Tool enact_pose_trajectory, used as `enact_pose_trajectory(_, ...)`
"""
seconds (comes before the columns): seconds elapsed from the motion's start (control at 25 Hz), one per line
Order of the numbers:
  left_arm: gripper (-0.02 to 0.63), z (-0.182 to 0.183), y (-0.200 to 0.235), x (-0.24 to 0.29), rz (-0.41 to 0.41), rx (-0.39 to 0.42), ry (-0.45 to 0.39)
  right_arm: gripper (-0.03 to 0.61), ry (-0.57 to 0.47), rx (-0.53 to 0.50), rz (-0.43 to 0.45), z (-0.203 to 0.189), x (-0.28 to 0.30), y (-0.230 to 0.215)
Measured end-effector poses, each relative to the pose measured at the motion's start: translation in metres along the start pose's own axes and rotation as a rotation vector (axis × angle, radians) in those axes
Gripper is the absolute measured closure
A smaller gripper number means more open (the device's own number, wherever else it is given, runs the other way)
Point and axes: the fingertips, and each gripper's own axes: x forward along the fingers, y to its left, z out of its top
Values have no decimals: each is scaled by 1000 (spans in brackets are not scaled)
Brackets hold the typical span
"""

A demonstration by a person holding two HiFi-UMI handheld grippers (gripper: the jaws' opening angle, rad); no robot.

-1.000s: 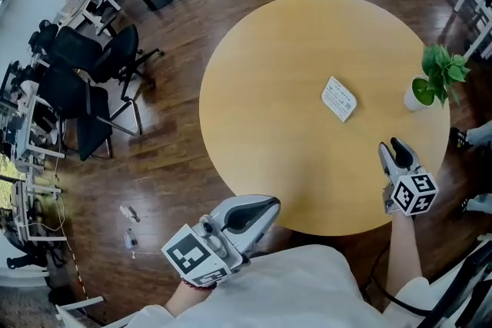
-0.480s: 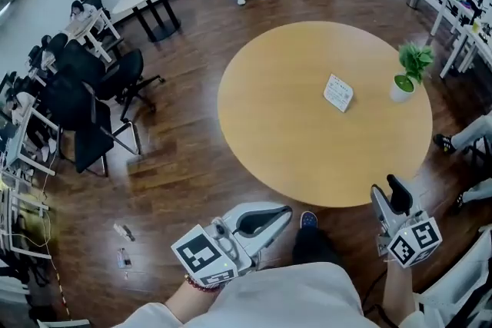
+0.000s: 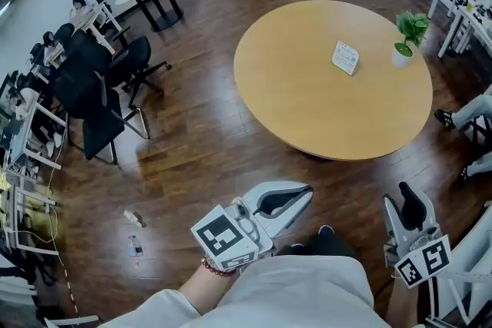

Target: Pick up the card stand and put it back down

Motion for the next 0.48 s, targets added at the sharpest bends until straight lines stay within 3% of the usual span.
enact_pose_trajectory(0.48,612,-2,-62,13,-52,-5,-10,397,-1,-34,18,1,-57,24)
